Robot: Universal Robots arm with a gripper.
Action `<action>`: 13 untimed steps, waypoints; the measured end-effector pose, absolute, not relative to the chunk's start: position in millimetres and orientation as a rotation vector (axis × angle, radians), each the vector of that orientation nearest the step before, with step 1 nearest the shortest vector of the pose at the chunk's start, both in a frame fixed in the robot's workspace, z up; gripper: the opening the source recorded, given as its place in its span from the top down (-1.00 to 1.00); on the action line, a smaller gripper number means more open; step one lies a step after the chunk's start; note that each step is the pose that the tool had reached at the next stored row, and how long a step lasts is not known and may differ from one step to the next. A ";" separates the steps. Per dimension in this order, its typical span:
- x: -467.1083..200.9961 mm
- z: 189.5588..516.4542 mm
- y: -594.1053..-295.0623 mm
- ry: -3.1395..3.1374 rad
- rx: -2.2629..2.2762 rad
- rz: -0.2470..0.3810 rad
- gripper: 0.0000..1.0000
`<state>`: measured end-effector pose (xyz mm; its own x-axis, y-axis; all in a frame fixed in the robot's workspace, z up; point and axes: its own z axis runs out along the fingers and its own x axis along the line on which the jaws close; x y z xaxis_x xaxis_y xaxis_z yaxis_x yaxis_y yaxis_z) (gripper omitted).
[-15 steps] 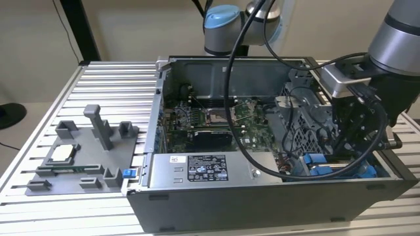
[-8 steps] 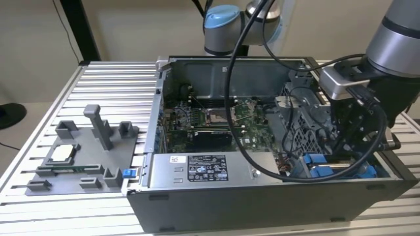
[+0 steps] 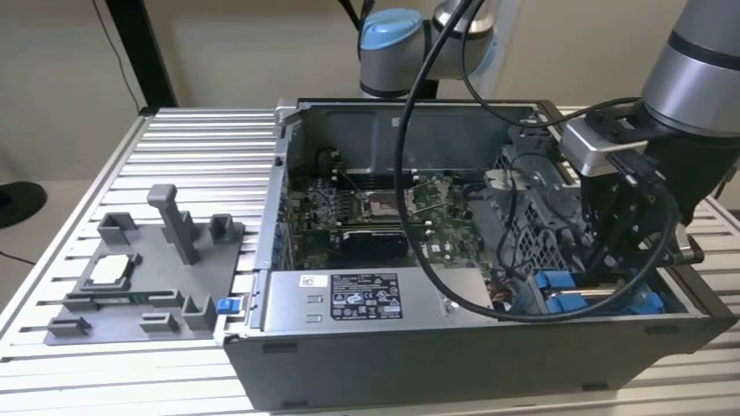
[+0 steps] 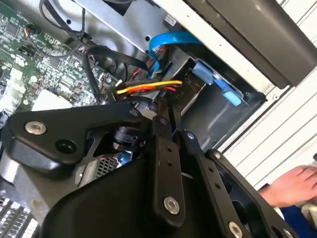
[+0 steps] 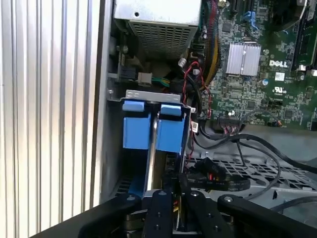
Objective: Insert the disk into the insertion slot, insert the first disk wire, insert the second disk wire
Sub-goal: 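Insert the second disk wire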
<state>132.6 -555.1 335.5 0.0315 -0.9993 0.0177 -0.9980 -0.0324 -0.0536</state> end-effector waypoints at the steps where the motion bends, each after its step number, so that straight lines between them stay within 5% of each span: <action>1: 132.7 335.2 -552.9 2.179 -2.225 -0.079 1.00; 13: 132.6 333.6 -552.1 2.178 -2.223 -0.075 1.00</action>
<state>132.6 -552.1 333.6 0.0202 -0.9997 0.0146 -0.9983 -0.0209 -0.0537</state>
